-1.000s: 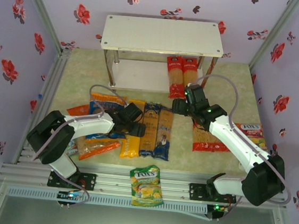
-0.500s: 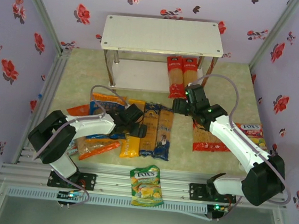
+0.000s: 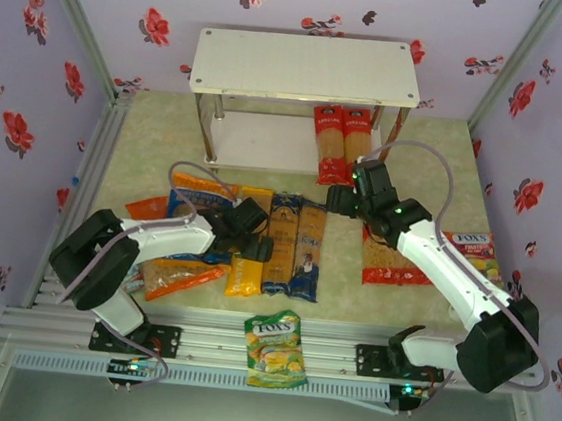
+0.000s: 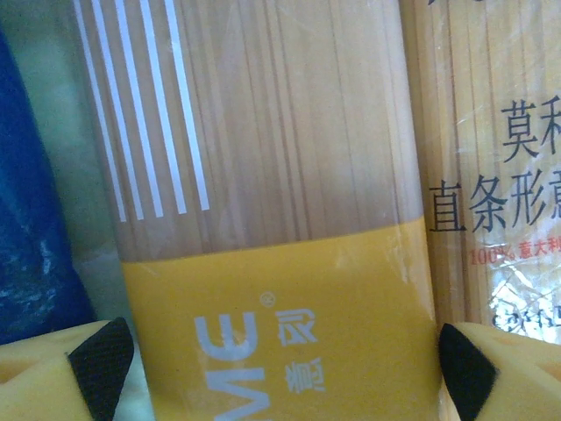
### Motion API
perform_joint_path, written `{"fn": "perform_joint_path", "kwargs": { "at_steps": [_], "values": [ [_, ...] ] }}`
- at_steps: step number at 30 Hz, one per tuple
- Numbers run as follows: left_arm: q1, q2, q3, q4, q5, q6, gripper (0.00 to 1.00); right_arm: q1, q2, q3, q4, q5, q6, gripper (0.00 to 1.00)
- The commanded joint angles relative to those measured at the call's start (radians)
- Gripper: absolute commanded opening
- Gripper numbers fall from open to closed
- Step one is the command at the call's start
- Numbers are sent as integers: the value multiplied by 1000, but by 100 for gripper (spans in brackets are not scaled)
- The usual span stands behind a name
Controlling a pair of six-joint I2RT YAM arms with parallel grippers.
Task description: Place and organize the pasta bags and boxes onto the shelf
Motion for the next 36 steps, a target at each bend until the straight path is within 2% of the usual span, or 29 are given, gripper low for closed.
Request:
{"fn": "perform_joint_path", "kwargs": {
  "at_steps": [1,6,9,13,18,22,23,24,26,27,36],
  "values": [
    [4,70,-15,-41,43,-27,95,-7,-26,-17,1,3,8,77],
    [2,106,-6,-23,56,-23,94,-13,-27,-18,0,4,7,77],
    [4,121,-15,-16,65,-24,83,-15,-26,-19,5,-1,8,77],
    [8,112,-32,-3,80,-25,61,-16,-20,-18,5,-5,10,77],
    [15,71,-31,-22,82,-18,55,-16,-23,-13,4,-7,11,77],
    [18,39,-19,-46,82,-3,46,-16,-27,-12,2,-7,12,77],
    [19,27,-19,-48,82,-1,41,-16,-27,-12,2,-6,12,77],
    [21,17,-19,-49,83,0,31,-16,-28,-12,1,-4,10,77],
    [27,-8,-24,-45,79,1,2,-16,-29,-9,-4,1,10,77],
    [29,-19,-26,-41,79,0,0,-16,-31,-9,-5,1,9,77],
    [56,-171,-28,-23,80,-2,0,-16,-40,1,-14,8,7,77]
  ]
}}
